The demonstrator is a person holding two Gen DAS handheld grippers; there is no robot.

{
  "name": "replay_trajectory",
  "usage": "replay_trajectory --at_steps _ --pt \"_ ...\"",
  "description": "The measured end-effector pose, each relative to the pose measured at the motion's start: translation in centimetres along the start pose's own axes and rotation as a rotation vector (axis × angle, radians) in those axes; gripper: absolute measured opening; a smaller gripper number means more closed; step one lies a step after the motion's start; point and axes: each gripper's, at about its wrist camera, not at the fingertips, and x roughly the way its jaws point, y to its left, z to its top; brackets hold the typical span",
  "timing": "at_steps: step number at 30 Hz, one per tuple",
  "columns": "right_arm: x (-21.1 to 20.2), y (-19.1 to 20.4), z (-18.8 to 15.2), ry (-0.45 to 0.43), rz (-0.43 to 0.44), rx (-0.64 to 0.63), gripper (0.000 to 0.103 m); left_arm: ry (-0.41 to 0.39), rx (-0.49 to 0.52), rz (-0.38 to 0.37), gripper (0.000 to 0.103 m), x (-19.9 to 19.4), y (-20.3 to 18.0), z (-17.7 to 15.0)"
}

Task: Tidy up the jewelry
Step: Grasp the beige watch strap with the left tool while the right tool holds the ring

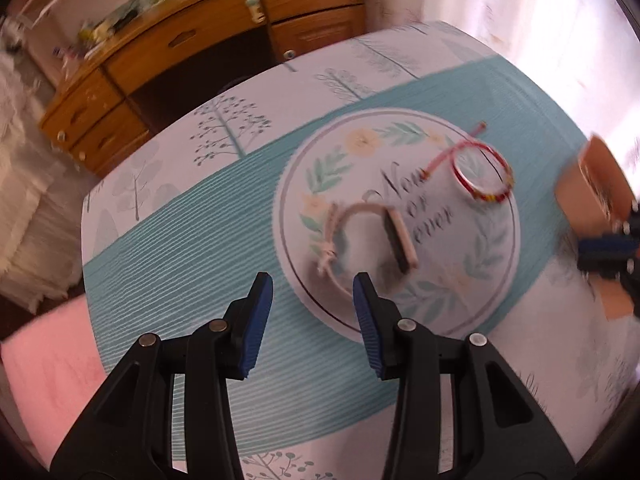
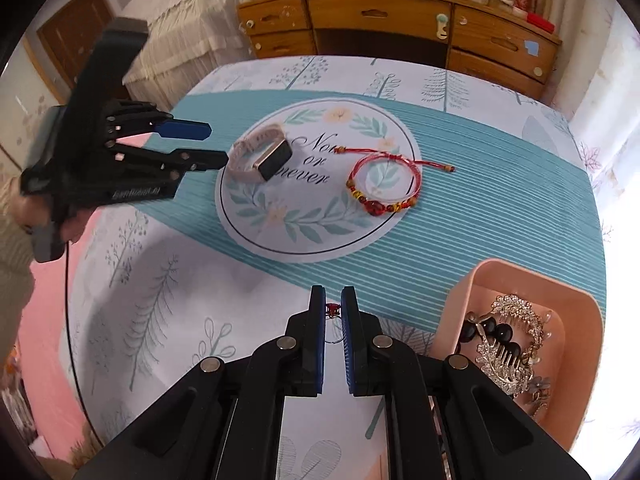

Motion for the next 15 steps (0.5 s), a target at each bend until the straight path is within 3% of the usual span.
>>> replay_trajectory --at_steps 4,13,14,15 --pt "0.4 -0.4 0.3 -0.005 0.008 0.028 0.008 0.025 -0.076 -0.017 0.039 1.3 1.2 1.1" --pt "0.5 -1.0 0.8 -0.019 0.023 0.060 0.008 0.104 -0.090 -0.013 0.038 5.0 0.2 2.4" --pt "0.5 -1.1 0.8 -0.019 0.023 0.063 0.008 0.094 -0.093 -0.008 0.034 5.0 0.1 2.6" --pt "0.5 -1.1 0.7 -0.020 0.024 0.068 0.008 0.097 -0.096 -0.012 0.023 5.1 -0.1 2.7"
